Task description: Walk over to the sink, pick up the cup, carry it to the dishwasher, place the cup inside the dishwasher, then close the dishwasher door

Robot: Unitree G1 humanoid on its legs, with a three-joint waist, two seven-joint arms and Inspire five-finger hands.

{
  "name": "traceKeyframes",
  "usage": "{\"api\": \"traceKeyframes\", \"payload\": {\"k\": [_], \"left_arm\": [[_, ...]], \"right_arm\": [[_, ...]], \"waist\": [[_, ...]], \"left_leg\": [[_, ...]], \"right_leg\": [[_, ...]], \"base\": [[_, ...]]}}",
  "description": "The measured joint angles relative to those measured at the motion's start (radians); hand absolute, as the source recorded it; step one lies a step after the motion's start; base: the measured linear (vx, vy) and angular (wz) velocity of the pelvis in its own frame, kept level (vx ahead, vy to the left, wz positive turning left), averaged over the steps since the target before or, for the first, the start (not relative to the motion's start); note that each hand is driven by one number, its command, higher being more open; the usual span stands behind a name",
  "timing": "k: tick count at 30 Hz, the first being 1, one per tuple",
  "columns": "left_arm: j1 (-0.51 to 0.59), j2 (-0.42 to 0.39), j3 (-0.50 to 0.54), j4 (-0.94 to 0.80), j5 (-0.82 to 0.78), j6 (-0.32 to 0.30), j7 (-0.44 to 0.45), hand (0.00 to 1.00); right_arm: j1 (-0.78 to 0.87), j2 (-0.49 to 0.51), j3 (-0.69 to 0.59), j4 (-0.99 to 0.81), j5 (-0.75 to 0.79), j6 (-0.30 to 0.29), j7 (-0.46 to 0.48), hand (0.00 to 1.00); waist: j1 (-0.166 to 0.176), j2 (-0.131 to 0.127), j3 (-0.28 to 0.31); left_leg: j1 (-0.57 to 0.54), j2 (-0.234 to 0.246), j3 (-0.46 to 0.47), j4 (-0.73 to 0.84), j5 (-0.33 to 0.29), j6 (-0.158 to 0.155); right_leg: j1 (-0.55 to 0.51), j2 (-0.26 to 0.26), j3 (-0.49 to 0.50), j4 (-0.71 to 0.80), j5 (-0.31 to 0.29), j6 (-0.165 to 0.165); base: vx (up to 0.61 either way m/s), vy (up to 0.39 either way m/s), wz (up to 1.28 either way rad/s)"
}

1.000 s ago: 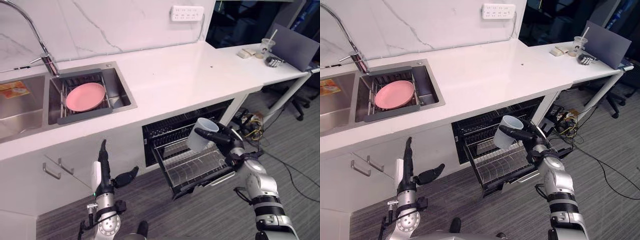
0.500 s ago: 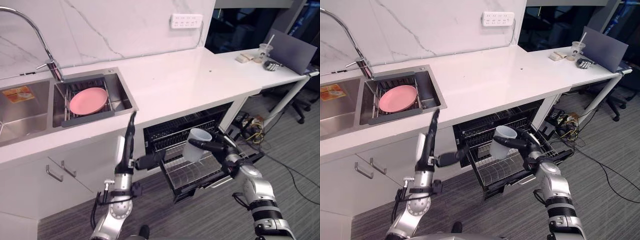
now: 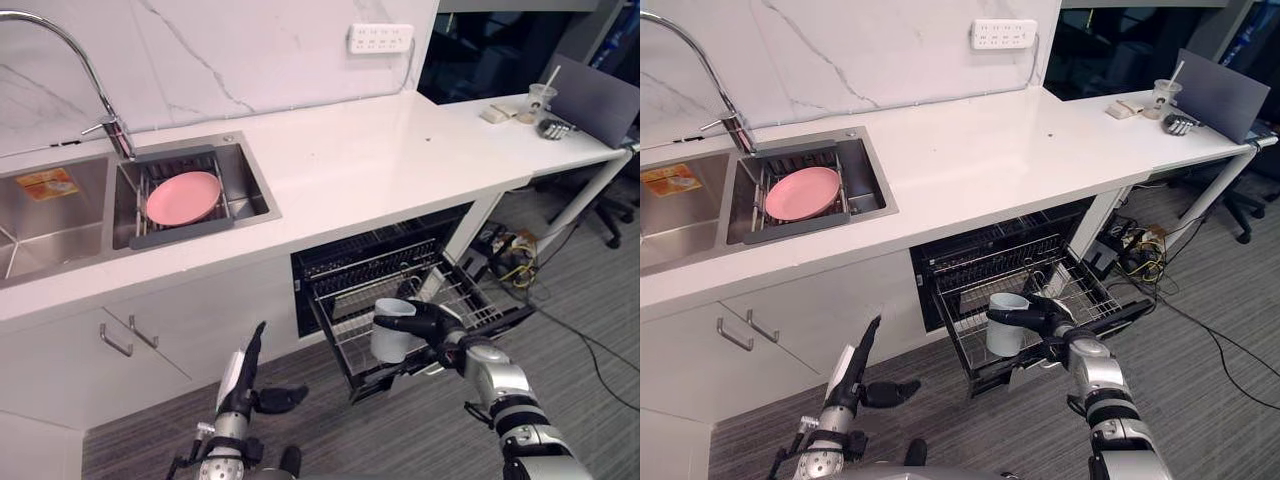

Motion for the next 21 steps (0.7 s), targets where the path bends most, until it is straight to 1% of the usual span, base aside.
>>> {"api": "traceKeyframes", "payload": {"k": [4, 7, 9, 11, 13, 15, 16, 19, 21], "left_arm": [[0.010, -0.003, 0.027, 0.024, -0.003, 0.012, 0.001, 1.00], [0.008, -0.005, 0.043, 0.030, -0.004, 0.012, 0.001, 1.00], [-0.006, -0.006, 0.043, 0.030, -0.004, 0.012, 0.001, 1.00], [-0.040, -0.007, 0.042, 0.030, -0.004, 0.012, 0.002, 1.00], [-0.092, -0.006, 0.041, 0.030, -0.007, 0.012, 0.005, 1.00], [-0.117, -0.005, 0.041, 0.029, -0.010, 0.012, 0.008, 1.00], [-0.134, -0.004, 0.042, 0.027, -0.014, 0.012, 0.011, 1.00], [-0.151, -0.001, 0.041, 0.020, -0.036, 0.011, 0.013, 1.00], [-0.159, 0.000, 0.040, 0.020, -0.045, 0.011, 0.015, 1.00]], "right_arm": [[-0.058, 0.001, 0.001, 0.073, -0.003, -0.001, -0.032, 0.00], [-0.117, 0.000, 0.001, 0.130, -0.038, -0.011, -0.051, 0.00], [-0.170, -0.006, 0.001, 0.183, -0.066, -0.031, -0.072, 0.00], [-0.248, -0.024, 0.001, 0.244, -0.077, -0.043, -0.095, 0.00], [-0.333, -0.048, 0.001, 0.310, -0.078, -0.062, -0.121, 0.00], [-0.377, -0.067, 0.001, 0.346, -0.078, -0.072, -0.132, 0.00], [-0.406, -0.077, 0.001, 0.361, -0.078, -0.080, -0.141, 0.00], [-0.458, -0.093, 0.000, 0.388, -0.077, -0.100, -0.155, 0.00], [-0.493, -0.104, -0.002, 0.411, -0.077, -0.116, -0.167, 0.00]], "waist": [[0.022, 0.017, 0.016], [0.031, 0.020, 0.049], [0.048, 0.021, 0.075], [0.065, 0.022, 0.113], [0.091, 0.021, 0.169], [0.114, 0.022, 0.187], [0.126, 0.023, 0.209], [0.137, 0.025, 0.233], [0.144, 0.031, 0.246]], "left_leg": [[-0.001, -0.002, -0.012, 0.000, 0.004, 0.000], [-0.022, -0.002, -0.029, 0.000, 0.008, -0.006], [-0.050, -0.002, -0.035, 0.000, 0.016, -0.010], [-0.096, 0.001, -0.051, 0.000, 0.036, -0.011], [-0.133, 0.009, -0.066, 0.000, 0.052, -0.012], [-0.160, 0.009, -0.078, 0.003, 0.060, -0.015], [-0.162, 0.008, -0.082, 0.006, 0.062, -0.015], [-0.179, 0.006, -0.091, 0.006, 0.067, -0.016], [-0.192, 0.004, -0.103, 0.006, 0.070, -0.016]], "right_leg": [[0.007, 0.000, -0.013, -0.001, 0.000, 0.001], [0.000, 0.001, -0.030, -0.007, 0.001, 0.001], [-0.024, 0.010, -0.035, -0.012, 0.004, -0.002], [-0.064, 0.016, -0.046, -0.012, 0.014, -0.012], [-0.096, 0.020, -0.060, -0.009, 0.027, -0.016], [-0.119, 0.023, -0.069, -0.005, 0.028, -0.018], [-0.121, 0.022, -0.072, 0.001, 0.026, -0.018], [-0.137, 0.020, -0.072, 0.009, 0.022, -0.020], [-0.151, 0.016, -0.072, 0.026, 0.013, -0.019]], "base": [[-0.03, 0.000, 0.11], [-0.05, -0.001, 0.15], [-0.05, -0.005, 0.09], [-0.04, -0.010, 0.16], [-0.03, -0.020, 0.18], [0.00, -0.033, 0.15], [0.02, -0.007, 0.13], [-0.01, 0.008, 0.11], [-0.02, 0.012, 0.13]]}}
